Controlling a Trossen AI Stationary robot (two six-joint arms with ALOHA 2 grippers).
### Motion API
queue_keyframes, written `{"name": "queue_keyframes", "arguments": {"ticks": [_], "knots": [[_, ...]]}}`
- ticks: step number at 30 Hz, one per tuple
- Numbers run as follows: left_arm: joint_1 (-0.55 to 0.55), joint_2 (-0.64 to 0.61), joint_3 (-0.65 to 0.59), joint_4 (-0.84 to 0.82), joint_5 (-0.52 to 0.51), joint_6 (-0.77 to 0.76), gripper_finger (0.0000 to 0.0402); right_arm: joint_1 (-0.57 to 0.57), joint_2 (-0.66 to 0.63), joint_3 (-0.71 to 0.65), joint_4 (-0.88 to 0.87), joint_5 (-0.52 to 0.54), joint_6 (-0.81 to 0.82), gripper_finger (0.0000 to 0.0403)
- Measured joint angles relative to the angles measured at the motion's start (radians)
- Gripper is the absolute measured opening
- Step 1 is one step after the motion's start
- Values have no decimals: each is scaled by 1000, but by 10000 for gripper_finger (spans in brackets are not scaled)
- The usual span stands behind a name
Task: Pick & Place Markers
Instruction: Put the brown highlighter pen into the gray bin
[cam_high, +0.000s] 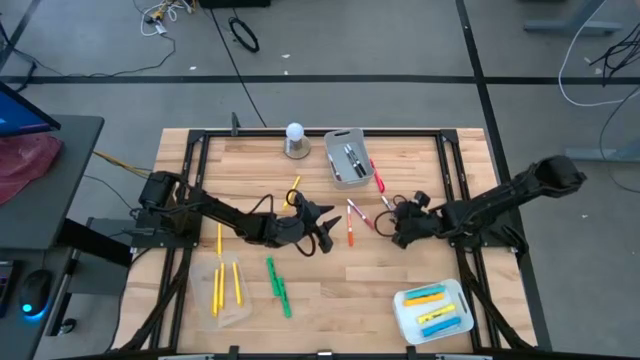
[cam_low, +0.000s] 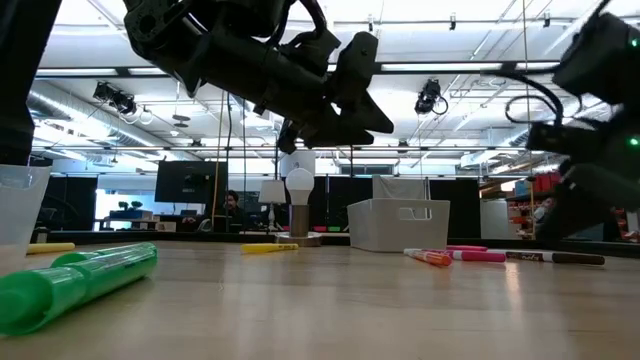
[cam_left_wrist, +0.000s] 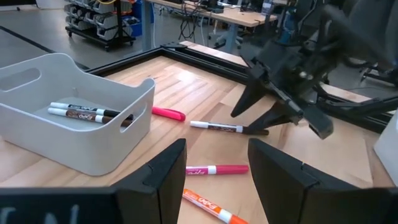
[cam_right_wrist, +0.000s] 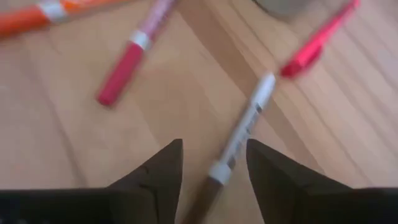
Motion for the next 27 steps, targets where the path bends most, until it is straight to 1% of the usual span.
{"name": "queue_keyframes", "arguments": {"ticks": [3,7,10,13,17,23,27], "knots": [[3,0,0,-1,0,-2,179,-10,0,-42,2,-1,64,178],[3,0,0,-7,0,-2,179,-17,2,-97,44,-26,131,154],[3,0,0,-7,0,-2,179,-17,0,-137,95,-36,202,122],[3,0,0,-6,0,-1,179,-17,-1,-160,135,-25,245,80],[2,0,0,-7,0,-2,179,-17,-1,-162,140,-16,252,24],[2,0,0,-6,0,-1,179,4,-35,-156,150,5,272,23],[2,0,0,-7,0,-2,179,17,-76,-96,142,-9,268,28]]}}
